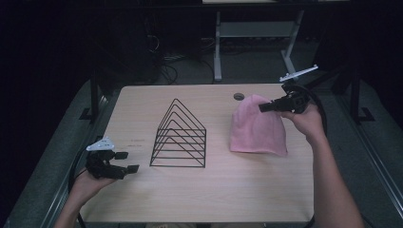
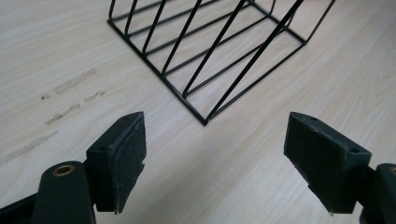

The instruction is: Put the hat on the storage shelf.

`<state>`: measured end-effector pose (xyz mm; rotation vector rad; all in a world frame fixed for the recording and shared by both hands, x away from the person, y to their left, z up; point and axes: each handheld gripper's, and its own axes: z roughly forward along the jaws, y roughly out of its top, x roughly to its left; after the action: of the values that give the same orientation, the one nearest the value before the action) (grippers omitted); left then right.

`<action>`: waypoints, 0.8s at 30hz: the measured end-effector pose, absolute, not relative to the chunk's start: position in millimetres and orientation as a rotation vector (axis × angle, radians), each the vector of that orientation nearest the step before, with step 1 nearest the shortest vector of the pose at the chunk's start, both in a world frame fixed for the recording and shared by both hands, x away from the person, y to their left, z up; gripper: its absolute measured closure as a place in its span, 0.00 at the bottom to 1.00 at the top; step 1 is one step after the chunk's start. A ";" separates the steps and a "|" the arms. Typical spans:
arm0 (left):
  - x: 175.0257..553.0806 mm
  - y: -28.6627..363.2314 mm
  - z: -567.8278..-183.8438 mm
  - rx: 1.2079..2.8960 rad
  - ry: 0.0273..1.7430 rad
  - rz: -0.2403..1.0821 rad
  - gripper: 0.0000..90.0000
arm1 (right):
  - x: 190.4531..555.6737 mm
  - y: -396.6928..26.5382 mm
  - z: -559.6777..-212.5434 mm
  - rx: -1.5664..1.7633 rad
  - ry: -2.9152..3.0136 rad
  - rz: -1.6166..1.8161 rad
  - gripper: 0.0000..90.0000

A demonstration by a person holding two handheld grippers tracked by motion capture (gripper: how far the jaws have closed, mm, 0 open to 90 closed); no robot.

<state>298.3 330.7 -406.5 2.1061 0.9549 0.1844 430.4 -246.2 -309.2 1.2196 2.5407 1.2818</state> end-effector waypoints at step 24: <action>305.4 320.3 -349.7 2.133 0.806 0.183 0.24 | 407.1 -219.2 -244.4 0.969 2.546 1.332 0.86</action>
<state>305.4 320.3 -349.7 2.1330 0.8057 0.1831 407.1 -219.2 -244.4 0.9688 2.5464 1.3324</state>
